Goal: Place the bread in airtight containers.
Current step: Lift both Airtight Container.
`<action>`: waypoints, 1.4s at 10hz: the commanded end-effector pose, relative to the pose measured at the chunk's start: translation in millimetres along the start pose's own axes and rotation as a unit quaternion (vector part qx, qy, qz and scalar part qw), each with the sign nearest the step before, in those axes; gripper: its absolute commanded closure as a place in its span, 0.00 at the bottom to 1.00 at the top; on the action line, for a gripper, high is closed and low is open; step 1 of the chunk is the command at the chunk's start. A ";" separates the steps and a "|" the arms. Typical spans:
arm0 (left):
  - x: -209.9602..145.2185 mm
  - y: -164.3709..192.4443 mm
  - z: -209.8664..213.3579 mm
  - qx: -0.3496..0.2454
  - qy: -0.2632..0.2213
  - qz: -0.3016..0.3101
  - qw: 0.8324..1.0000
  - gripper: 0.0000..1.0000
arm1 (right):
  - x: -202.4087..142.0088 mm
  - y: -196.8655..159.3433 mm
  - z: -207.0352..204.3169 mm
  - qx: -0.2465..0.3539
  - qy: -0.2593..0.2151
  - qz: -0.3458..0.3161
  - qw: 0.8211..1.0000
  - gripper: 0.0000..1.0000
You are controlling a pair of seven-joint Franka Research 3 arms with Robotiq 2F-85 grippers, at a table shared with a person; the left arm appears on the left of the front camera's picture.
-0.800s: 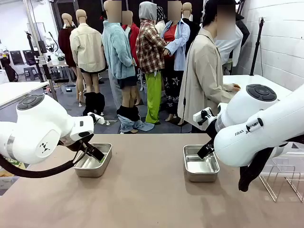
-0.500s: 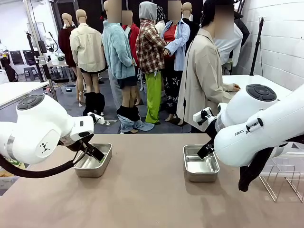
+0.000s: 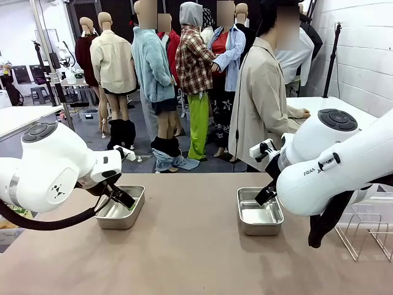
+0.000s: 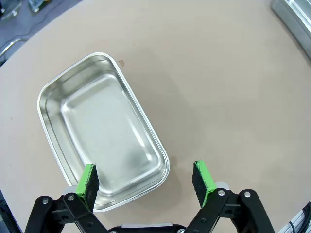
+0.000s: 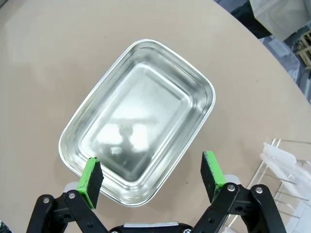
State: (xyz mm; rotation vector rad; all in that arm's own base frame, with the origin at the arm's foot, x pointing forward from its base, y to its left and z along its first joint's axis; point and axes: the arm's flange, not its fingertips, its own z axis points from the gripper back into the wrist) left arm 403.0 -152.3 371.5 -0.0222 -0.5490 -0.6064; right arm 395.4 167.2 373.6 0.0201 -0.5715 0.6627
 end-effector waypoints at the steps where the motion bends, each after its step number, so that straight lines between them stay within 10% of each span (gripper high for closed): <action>1: -0.4 1.0 0.0 0.000 0.000 0.001 1.000 0.00 | 0.0 -0.1 0.0 0.000 0.000 0.000 1.000 0.00; 8: 52.5 33.2 79.1 0.057 -0.069 -0.053 0.995 0.00 | 33.8 -21.2 68.8 -0.029 -0.082 0.041 0.995 0.00; 14: 26.0 157.6 223.5 0.147 -0.043 0.047 0.987 0.00 | -48.6 -205.4 196.8 -0.187 -0.108 -0.227 0.950 0.00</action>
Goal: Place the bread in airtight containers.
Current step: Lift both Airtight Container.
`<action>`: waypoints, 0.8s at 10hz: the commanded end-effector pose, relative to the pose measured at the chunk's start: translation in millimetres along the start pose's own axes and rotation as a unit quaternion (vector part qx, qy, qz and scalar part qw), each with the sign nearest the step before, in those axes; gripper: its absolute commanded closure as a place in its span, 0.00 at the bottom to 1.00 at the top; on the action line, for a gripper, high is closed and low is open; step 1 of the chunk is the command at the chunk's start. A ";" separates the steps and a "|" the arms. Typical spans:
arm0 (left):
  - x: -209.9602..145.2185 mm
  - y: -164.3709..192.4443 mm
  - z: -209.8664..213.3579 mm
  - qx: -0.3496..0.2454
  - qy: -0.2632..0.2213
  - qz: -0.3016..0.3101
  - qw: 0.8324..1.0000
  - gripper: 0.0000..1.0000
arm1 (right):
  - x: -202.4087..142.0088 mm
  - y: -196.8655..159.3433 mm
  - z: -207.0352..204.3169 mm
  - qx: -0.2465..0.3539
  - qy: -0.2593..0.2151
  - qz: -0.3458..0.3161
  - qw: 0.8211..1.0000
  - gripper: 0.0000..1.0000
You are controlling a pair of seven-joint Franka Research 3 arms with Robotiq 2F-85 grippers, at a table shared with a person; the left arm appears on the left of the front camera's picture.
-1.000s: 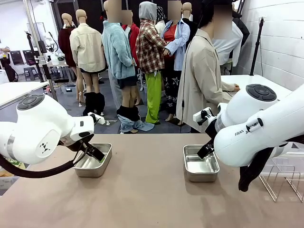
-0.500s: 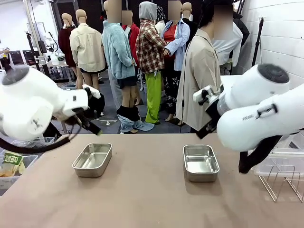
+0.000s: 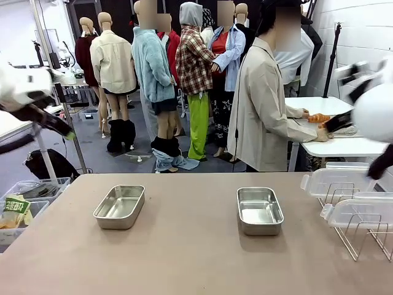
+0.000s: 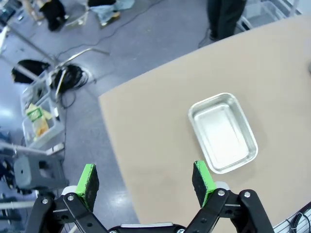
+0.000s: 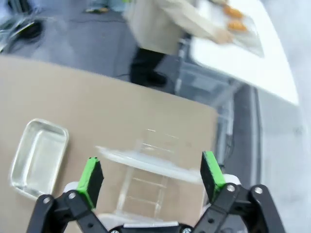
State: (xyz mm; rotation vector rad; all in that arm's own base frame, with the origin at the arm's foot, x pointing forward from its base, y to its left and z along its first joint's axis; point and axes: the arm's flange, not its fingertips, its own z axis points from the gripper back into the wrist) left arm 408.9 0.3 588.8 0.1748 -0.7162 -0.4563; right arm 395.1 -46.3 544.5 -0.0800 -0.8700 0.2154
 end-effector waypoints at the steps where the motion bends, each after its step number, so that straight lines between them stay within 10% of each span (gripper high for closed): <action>1: -10.6 18.8 31.3 0.034 0.001 0.033 0.999 0.00 | -12.6 -57.9 10.0 -0.066 0.021 -0.086 0.994 0.00; 4: -43.1 65.8 65.7 0.022 -0.006 0.091 0.996 0.00 | -50.5 -150.3 11.7 -0.087 0.040 -0.209 0.973 0.00; 8: -47.2 68.7 70.9 0.028 -0.008 0.091 0.995 0.00 | -66.1 -164.5 20.8 -0.095 0.048 -0.200 0.974 0.00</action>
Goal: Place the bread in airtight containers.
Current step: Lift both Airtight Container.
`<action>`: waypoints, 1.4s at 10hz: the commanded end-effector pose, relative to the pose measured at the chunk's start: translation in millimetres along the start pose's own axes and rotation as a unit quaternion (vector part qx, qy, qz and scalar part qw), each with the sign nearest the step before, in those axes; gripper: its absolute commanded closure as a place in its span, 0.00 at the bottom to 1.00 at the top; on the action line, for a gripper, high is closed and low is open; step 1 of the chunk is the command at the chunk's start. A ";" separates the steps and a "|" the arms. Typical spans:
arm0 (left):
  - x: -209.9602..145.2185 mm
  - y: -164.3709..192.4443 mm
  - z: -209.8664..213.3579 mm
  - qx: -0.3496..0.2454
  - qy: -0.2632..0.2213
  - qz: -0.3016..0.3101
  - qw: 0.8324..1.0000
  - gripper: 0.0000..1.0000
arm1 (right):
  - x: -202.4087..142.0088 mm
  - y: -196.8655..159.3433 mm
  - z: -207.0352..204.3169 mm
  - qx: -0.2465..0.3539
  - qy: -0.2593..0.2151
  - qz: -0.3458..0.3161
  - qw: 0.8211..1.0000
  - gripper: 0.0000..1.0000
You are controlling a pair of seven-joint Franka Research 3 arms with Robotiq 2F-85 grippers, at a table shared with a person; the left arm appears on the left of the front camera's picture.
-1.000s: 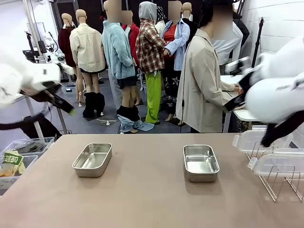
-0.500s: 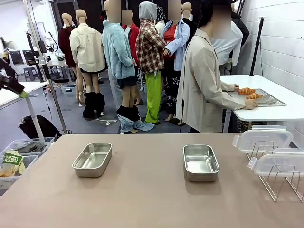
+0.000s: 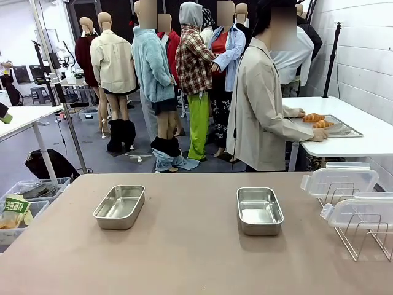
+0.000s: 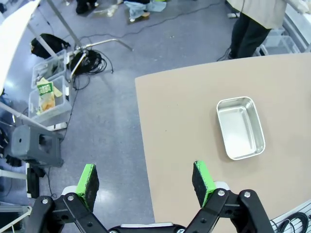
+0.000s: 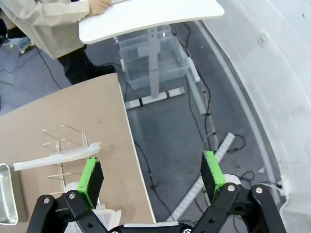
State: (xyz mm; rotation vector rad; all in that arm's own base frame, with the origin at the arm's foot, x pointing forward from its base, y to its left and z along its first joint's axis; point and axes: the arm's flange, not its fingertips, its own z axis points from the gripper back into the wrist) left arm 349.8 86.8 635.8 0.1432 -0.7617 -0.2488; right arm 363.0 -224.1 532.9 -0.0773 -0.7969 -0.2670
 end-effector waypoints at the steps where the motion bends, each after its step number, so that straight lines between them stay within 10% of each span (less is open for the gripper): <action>1: 3.2 -3.2 -3.5 0.003 0.004 -0.010 1.000 0.00 | 0.8 2.5 1.0 -0.003 0.002 0.011 1.000 0.00; 14: 3.2 -3.2 -3.5 0.003 0.004 -0.010 1.000 0.00 | 0.8 2.5 1.0 -0.003 0.002 0.011 1.000 0.00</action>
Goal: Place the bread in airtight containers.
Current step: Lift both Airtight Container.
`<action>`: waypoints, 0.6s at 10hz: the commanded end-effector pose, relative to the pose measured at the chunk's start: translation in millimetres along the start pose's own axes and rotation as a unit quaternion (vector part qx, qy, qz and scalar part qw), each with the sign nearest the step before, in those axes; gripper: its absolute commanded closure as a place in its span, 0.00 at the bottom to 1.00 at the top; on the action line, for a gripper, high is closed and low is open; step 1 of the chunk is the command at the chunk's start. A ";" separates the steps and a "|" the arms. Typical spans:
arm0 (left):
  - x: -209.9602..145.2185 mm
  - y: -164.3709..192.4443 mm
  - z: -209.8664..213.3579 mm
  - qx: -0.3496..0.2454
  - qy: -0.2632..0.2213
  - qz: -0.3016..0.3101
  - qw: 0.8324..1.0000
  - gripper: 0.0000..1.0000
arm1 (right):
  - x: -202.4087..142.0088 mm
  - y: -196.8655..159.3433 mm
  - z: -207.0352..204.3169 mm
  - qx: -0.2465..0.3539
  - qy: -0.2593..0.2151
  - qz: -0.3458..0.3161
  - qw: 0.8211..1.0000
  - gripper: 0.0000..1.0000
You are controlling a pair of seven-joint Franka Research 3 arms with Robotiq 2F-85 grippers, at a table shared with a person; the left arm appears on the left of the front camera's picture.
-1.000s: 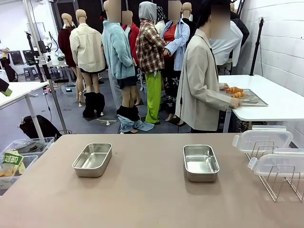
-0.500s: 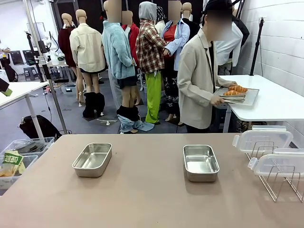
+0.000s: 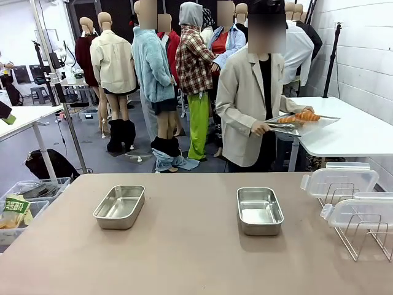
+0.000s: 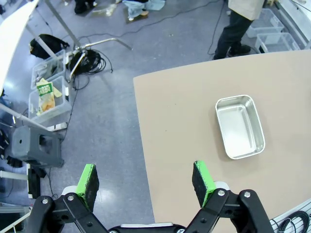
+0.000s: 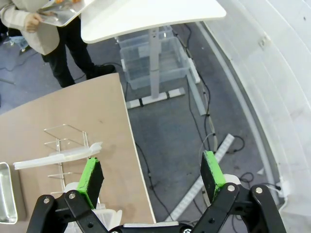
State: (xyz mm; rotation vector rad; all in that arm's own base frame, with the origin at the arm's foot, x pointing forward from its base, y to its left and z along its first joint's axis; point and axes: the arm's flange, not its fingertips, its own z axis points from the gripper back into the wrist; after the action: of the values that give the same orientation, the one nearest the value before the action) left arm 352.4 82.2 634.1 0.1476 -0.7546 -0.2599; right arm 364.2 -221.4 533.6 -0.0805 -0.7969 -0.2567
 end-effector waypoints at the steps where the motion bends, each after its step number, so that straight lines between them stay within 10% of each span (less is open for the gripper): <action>1: 1.3 1.2 -0.6 0.004 0.001 -0.004 1.000 0.00 | 0.0 -0.4 0.9 -0.003 0.002 0.006 1.000 0.00; 6: 1.3 1.2 -0.6 0.004 0.001 -0.004 1.000 0.00 | 0.0 -0.4 0.9 -0.003 0.002 0.006 1.000 0.00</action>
State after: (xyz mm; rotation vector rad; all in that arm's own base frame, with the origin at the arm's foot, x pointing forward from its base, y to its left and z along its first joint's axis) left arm 352.4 82.2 634.1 0.1476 -0.7546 -0.2599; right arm 364.1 -221.4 533.6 -0.0806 -0.7969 -0.2567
